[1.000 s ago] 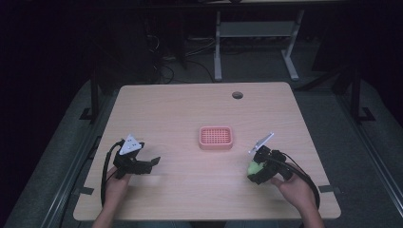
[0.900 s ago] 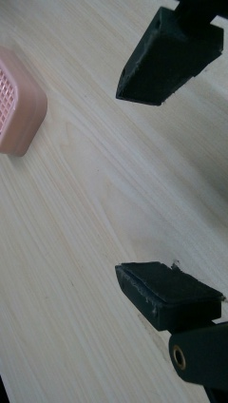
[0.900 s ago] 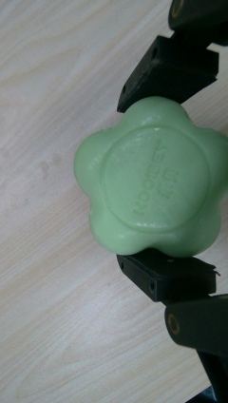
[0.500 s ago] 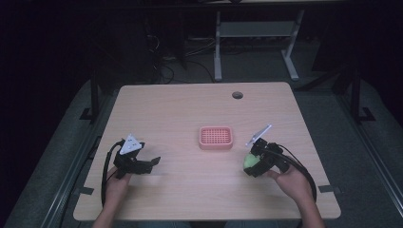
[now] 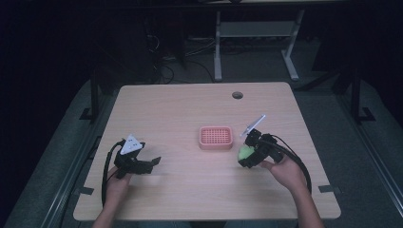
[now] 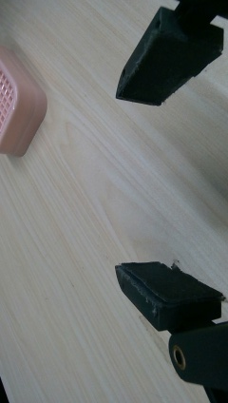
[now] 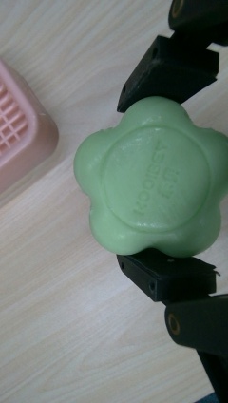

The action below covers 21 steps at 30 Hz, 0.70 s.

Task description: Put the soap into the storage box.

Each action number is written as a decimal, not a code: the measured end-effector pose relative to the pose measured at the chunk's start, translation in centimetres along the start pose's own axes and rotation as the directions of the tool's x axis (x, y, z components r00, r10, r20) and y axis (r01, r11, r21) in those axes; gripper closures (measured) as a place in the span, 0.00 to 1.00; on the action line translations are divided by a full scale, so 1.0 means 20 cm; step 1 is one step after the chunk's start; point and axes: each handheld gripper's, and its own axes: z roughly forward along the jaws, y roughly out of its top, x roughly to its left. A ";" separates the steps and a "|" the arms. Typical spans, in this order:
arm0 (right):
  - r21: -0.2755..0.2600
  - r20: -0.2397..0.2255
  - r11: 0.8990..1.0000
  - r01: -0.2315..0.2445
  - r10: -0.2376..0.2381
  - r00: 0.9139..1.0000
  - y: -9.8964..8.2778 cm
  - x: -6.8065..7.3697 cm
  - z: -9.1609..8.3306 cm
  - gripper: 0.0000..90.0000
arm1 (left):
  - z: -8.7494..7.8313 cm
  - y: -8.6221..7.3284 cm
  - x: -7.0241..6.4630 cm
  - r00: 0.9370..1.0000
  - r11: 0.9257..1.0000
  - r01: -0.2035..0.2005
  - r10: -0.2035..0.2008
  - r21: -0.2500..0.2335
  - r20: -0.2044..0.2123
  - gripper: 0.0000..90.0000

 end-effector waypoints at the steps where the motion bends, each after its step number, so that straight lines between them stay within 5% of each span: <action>1: 0.001 -0.002 1.000 0.002 -0.002 1.000 0.01 -0.01 0.00 0.29 | 0.00 0.00 0.00 1.000 1.000 0.002 -0.002 -0.004 0.001 0.16; 21: 0.011 -0.001 1.000 0.026 -0.026 1.000 0.24 -0.08 0.03 0.29 | 0.00 0.00 0.00 1.000 1.000 0.000 0.000 -0.001 0.007 0.16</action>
